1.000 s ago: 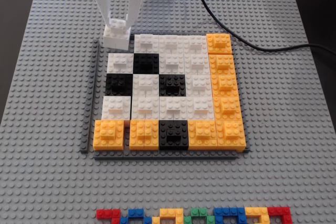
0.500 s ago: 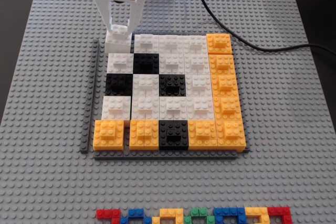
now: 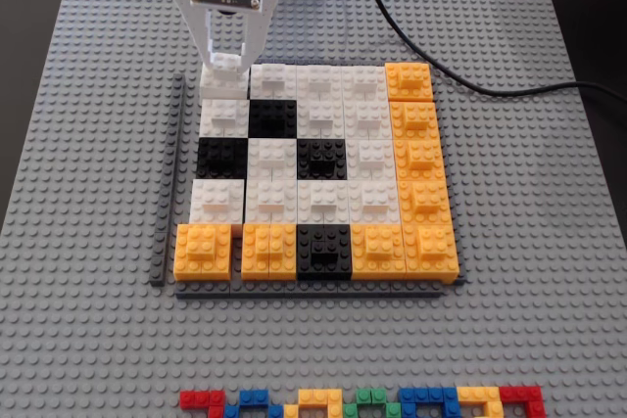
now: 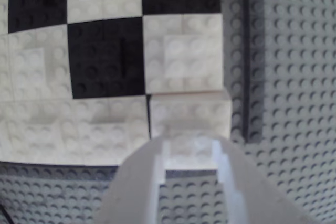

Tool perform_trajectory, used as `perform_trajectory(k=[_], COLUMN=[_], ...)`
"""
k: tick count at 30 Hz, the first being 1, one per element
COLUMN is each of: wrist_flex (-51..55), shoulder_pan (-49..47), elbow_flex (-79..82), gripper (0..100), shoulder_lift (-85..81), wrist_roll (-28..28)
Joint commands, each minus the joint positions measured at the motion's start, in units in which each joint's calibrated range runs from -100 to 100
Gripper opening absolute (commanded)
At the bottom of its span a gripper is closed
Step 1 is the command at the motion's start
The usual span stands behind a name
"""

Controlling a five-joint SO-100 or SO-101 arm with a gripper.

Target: Grab the cube and place it into the grid

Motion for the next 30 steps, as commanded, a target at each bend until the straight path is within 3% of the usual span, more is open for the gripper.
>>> perform_trajectory(k=[1, 11, 25, 30], wrist_flex=[-0.7, -1.7, -2.4, -3.2], shoulder_pan=[-0.2, -0.5, -0.2, 0.0], elbow_flex=[-1.0, 0.3, 0.8, 1.6], gripper=[3, 3, 18, 19], shoulder_lift=[0.0, 1.2, 1.6, 1.6], wrist_roll=[-0.4, -0.8, -0.5, -0.4])
